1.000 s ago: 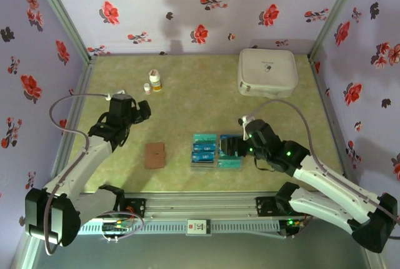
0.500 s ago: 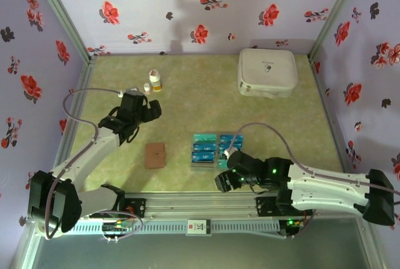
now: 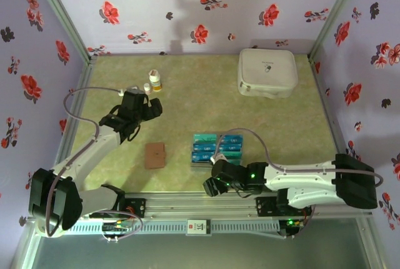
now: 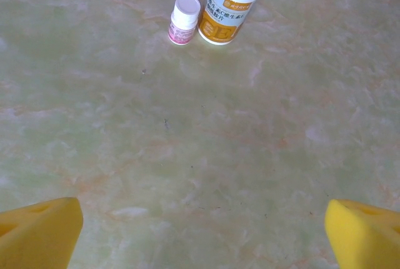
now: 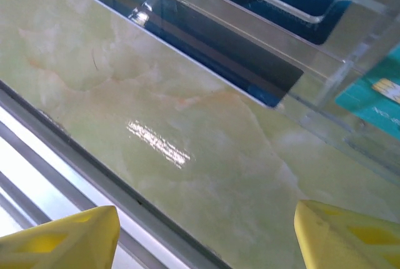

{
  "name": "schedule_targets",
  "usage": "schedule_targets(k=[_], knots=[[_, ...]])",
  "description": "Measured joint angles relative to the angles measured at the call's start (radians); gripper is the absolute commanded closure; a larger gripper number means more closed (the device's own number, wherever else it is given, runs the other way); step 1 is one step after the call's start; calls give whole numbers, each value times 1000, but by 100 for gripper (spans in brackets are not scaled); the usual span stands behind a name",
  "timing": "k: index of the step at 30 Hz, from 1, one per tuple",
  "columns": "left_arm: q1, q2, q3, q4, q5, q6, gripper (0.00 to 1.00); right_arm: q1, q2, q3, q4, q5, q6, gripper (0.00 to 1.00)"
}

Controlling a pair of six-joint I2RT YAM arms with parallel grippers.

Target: Put the credit cards into the card holder

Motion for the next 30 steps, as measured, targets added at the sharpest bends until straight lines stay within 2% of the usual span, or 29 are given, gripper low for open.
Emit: schedule_targets(k=[18, 30], knots=[[-2, 6, 0, -2, 0, -3, 0, -1, 150, 3, 143, 94, 23, 26], [-2, 11, 0, -5, 0, -3, 0, -64, 184, 18, 178, 72, 23, 25]])
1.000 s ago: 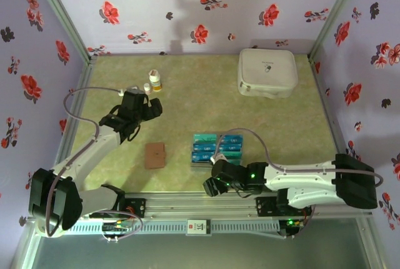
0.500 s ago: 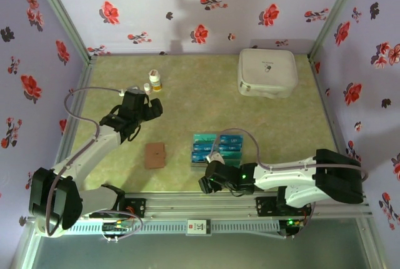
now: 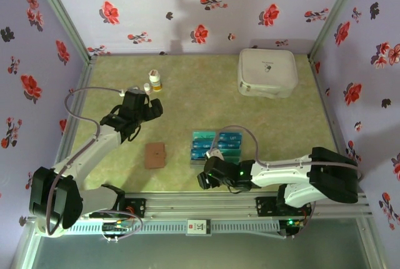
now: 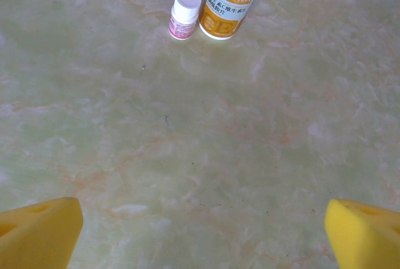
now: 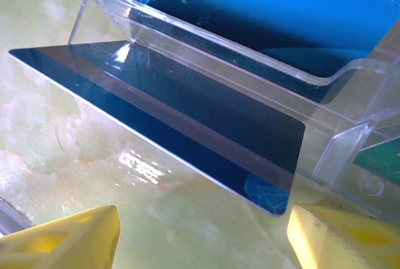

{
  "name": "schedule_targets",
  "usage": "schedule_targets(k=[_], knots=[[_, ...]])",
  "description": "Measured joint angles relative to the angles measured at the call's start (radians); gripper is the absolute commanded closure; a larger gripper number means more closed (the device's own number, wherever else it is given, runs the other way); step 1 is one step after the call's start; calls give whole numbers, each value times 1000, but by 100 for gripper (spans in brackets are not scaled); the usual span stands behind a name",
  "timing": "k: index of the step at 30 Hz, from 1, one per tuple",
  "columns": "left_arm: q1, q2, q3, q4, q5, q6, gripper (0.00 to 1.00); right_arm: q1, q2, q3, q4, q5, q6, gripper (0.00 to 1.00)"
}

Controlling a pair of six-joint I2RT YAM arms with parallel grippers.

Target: Put the credit cards into the card holder

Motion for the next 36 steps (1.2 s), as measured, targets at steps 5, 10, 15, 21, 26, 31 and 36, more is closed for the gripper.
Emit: schedule_targets(k=[5, 10, 15, 21, 26, 31, 36], knots=[[0, 2, 0, -3, 0, -3, 0, -29, 20, 10, 22, -7, 0, 26], [0, 11, 0, -6, 0, -4, 0, -56, 65, 46, 32, -1, 0, 28], [0, 11, 4, -11, 0, -4, 0, -80, 102, 79, 30, 8, 0, 30], [0, 11, 10, -23, 0, -4, 0, -149, 166, 132, 61, 61, -7, 30], [0, 11, 11, -27, 0, -4, 0, -224, 217, 169, 83, 107, -15, 30], [0, 11, 11, -32, 0, -4, 0, -264, 275, 229, 101, 109, -28, 30], [0, 11, 11, -39, 0, -4, 0, -290, 324, 297, 111, 109, -43, 31]])
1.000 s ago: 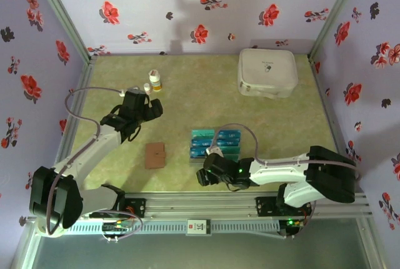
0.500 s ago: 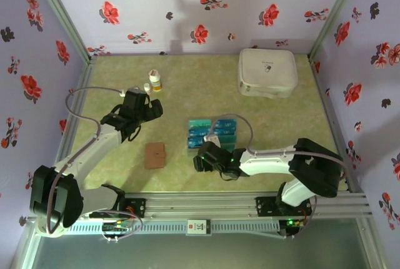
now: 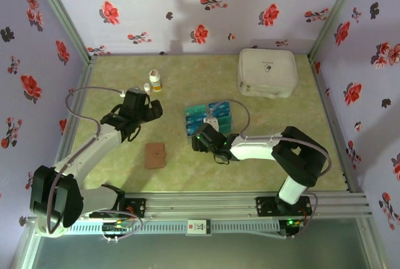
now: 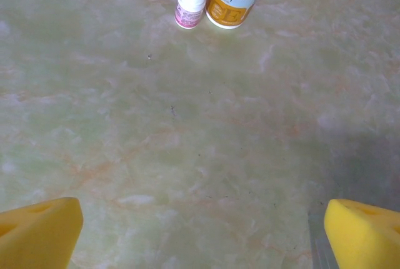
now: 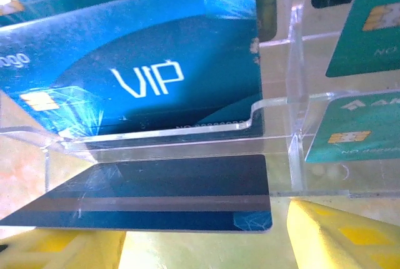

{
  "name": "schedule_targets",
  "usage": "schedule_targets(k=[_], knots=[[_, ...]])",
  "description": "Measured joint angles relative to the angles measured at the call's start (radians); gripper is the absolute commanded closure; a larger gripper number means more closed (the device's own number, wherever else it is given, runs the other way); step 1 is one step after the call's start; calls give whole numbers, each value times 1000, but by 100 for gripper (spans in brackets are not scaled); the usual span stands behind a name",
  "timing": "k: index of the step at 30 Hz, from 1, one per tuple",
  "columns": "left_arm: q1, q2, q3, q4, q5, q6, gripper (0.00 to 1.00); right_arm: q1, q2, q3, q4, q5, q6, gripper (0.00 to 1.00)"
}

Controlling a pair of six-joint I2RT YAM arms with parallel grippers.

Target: Put the credit cards into the card holder

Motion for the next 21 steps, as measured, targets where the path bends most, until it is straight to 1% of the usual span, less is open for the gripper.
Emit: schedule_targets(k=[8, 13, 17, 21], knots=[[0, 0, 0, -1, 0, 0, 0, -31, 59, 72, 18, -31, -1, 31], [0, 0, 0, -5, 0, 0, 0, -36, 60, 84, 17, -68, -8, 29], [0, 0, 0, -5, 0, 1, 0, -40, 18, 83, 10, -109, -11, 27], [0, 1, 0, -4, 0, 2, 0, -42, -65, 83, -2, -160, -11, 24]])
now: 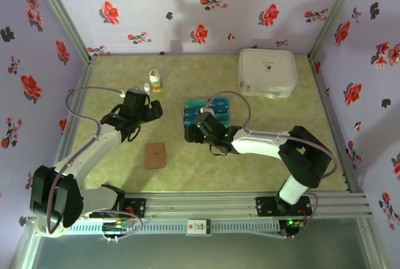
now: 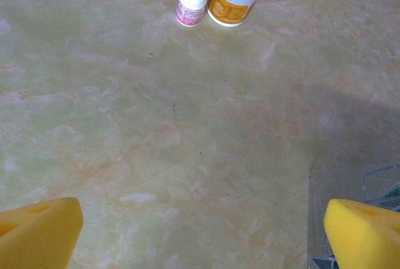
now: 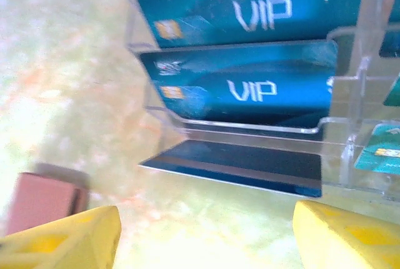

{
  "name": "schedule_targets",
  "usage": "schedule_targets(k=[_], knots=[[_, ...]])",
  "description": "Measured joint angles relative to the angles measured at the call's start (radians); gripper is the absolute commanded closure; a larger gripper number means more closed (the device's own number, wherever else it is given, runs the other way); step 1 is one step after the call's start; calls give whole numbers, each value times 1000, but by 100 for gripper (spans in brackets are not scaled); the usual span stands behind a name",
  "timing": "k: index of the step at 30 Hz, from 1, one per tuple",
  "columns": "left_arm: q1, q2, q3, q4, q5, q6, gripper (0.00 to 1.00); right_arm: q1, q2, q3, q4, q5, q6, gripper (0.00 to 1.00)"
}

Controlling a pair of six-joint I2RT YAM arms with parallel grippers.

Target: Put the credit cards into the card holder

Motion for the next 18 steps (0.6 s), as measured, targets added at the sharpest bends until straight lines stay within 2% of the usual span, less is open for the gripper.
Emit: schedule_targets(k=[4, 7, 13, 18], knots=[[5, 3, 0, -8, 1, 5, 0, 3, -18, 29, -33, -66, -7, 19], [33, 3, 1, -25, 19, 6, 0, 27, -10, 76, -71, -84, -8, 20], [124, -27, -31, -52, 97, -12, 0, 130, 29, 125, -64, -96, 17, 26], [154, -98, -129, -52, 170, -45, 0, 185, 102, 115, 9, -110, 106, 35]])
